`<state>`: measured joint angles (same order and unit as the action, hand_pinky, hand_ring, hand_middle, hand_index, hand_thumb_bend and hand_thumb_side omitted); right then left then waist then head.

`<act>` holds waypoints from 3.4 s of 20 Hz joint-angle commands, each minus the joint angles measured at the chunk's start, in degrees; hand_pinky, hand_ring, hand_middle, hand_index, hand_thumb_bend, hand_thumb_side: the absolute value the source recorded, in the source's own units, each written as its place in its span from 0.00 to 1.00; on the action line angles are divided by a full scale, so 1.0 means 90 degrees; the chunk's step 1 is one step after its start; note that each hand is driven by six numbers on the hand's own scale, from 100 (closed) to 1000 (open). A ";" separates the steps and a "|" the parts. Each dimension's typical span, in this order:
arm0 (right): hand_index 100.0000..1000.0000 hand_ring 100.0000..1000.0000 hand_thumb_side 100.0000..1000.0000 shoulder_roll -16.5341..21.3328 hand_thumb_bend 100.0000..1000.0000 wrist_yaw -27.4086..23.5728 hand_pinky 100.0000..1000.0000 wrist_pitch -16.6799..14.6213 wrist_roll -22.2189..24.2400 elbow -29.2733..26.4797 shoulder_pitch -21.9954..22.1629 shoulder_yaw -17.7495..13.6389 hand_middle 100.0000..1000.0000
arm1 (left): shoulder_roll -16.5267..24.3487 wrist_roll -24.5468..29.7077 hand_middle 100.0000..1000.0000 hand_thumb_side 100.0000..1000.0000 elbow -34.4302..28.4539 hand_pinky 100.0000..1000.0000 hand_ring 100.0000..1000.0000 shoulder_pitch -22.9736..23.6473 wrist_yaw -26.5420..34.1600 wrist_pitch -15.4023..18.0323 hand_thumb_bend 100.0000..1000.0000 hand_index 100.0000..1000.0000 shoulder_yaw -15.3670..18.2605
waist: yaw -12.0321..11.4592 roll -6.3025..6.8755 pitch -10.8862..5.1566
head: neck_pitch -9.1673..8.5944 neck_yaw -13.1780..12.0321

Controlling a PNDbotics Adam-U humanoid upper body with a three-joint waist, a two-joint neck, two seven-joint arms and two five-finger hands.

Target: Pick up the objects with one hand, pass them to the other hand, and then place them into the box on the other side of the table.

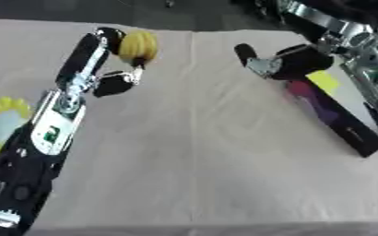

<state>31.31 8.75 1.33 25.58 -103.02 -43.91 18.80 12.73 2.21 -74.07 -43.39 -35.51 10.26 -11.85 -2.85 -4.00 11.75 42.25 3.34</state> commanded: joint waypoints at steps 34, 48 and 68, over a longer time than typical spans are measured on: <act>1.00 1.00 0.00 -0.0672 0.00 0.0280 1.00 -0.0510 0.0380 0.1174 -0.0888 0.0579 1.00 | -0.0606 -0.0052 0.43 0.21 -0.0046 0.59 0.45 -0.0229 0.0216 0.0852 0.00 0.55 -0.0227 | -0.0211 -0.0034 -0.0111 | 0.0058 0.0262; 1.00 1.00 0.02 -0.0615 0.00 0.0519 1.00 -0.0465 0.0213 0.1494 -0.0858 0.0605 1.00 | -0.0640 -0.0634 0.43 0.19 -0.0057 0.59 0.46 -0.0223 0.0059 0.1579 0.00 0.55 -0.0372 | -0.0277 -0.0032 -0.0058 | 0.0011 0.0449; 0.97 1.00 0.11 -0.0617 0.00 -0.0166 1.00 -0.0120 0.0626 0.1232 -0.0846 0.0655 0.96 | -0.0897 -0.0804 0.43 0.16 0.0084 0.59 0.46 -0.0246 -0.0325 0.1656 0.00 0.55 -0.0423 | -0.0329 -0.0043 0.0000 | 0.0010 0.0535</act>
<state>24.47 7.07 0.11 30.89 -91.34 -50.84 25.15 5.08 -4.47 -72.61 -44.30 -37.93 24.98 -16.01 -5.79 -4.65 12.59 42.65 7.96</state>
